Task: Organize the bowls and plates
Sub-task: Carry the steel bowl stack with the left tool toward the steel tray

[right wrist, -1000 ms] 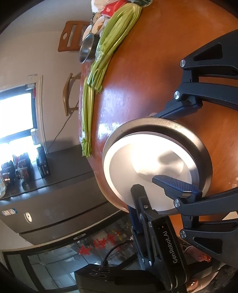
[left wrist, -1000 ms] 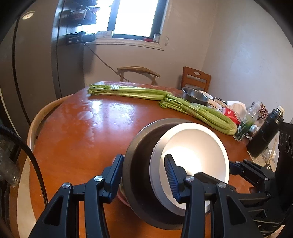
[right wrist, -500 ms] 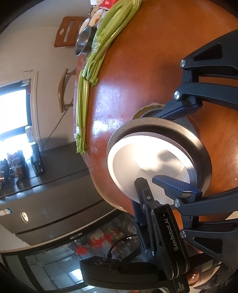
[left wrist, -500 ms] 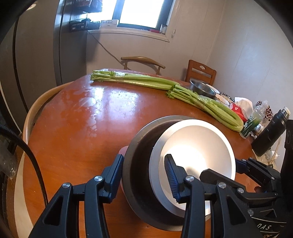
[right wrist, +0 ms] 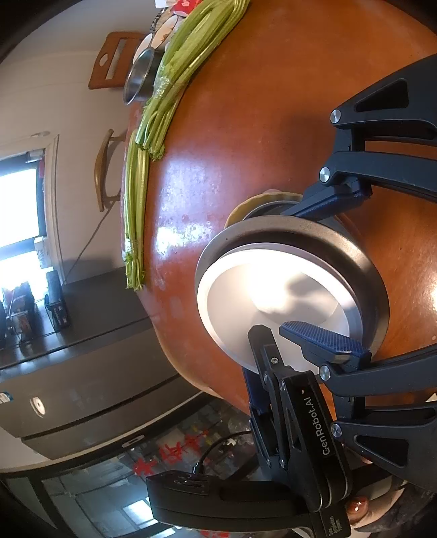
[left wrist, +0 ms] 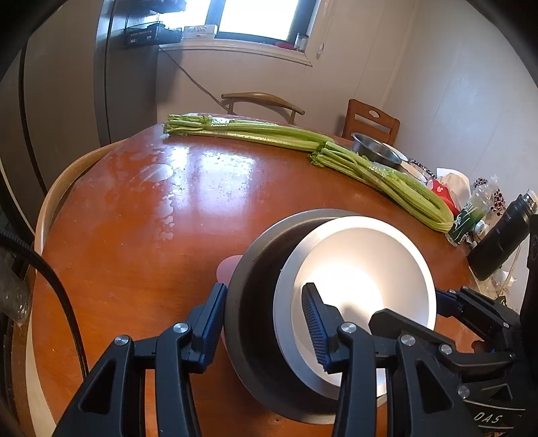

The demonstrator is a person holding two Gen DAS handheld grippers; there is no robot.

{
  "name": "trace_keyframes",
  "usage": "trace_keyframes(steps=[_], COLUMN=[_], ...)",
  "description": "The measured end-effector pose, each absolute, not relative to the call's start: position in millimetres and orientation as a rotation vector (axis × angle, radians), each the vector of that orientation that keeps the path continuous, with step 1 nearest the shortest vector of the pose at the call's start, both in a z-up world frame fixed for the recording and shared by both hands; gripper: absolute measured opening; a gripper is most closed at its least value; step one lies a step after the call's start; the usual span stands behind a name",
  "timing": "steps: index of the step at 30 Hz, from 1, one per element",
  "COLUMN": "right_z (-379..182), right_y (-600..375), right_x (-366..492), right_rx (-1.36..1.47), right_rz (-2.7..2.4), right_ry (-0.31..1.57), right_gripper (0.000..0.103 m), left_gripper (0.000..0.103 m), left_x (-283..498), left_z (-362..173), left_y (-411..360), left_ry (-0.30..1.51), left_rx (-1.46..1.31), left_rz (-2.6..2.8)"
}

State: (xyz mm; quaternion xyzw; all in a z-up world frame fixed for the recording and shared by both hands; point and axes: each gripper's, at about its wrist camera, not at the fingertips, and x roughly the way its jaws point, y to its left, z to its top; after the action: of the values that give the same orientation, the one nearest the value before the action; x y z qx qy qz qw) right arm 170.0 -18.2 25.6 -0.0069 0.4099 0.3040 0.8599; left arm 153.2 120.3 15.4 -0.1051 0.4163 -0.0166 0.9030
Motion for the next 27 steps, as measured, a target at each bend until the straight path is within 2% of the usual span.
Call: trace_keyframes(steps=[27], right_z=[14.0], right_y=[-14.9], right_x=[171.7], right_rx=[-0.059], right_rz=[0.602], right_ry=[0.867], right_gripper=[0.062], left_gripper=[0.045], left_x=[157.3], left_z=[2.5], left_y=[115.0], left_ry=[0.879], left_rx=[-0.187], left_rz=[-0.023])
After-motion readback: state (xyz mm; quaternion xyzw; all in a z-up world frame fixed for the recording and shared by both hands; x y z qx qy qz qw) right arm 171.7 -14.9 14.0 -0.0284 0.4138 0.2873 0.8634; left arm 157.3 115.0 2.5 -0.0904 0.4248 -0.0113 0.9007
